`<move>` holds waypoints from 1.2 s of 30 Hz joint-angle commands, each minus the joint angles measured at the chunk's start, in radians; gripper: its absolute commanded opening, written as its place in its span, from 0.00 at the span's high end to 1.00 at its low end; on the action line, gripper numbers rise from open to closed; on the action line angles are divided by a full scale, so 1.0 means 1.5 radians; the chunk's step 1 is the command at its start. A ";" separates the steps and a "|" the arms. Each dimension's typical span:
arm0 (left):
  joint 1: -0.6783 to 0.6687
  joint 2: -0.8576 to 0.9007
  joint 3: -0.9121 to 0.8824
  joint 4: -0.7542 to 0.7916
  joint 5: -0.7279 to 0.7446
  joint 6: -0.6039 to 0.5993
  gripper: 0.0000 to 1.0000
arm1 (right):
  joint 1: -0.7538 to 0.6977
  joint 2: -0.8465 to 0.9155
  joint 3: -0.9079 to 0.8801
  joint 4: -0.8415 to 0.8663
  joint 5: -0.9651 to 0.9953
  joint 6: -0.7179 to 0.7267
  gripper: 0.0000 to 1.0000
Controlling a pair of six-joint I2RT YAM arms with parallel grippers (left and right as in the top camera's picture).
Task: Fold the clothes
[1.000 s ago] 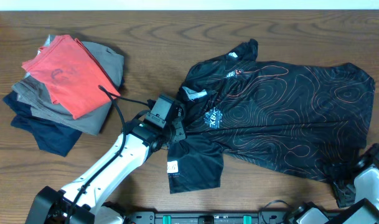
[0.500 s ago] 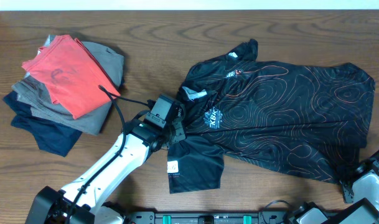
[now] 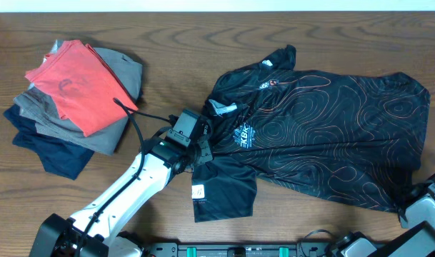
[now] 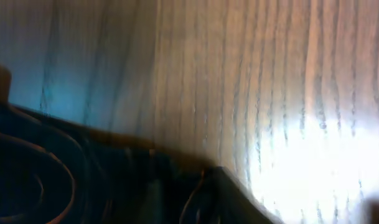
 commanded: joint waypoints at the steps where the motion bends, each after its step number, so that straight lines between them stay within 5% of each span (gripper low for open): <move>1: 0.002 0.002 0.001 -0.002 -0.002 0.009 0.94 | -0.002 0.046 -0.026 -0.012 -0.045 0.009 0.99; 7: 0.002 -0.002 0.001 -0.002 -0.002 0.011 0.94 | -0.002 0.035 0.010 -0.043 -0.188 -0.071 0.99; 16: 0.003 -0.106 0.094 -0.020 0.004 0.095 0.94 | -0.001 -0.040 0.298 -0.371 -0.356 -0.189 0.99; 23: 0.020 -0.186 0.257 -0.089 -0.009 0.137 0.94 | 0.005 -0.059 0.556 -0.598 -0.391 -0.276 0.99; 36: 0.164 -0.305 0.442 -0.154 -0.009 0.137 0.94 | 0.012 -0.059 0.846 -0.769 -0.434 -0.337 0.99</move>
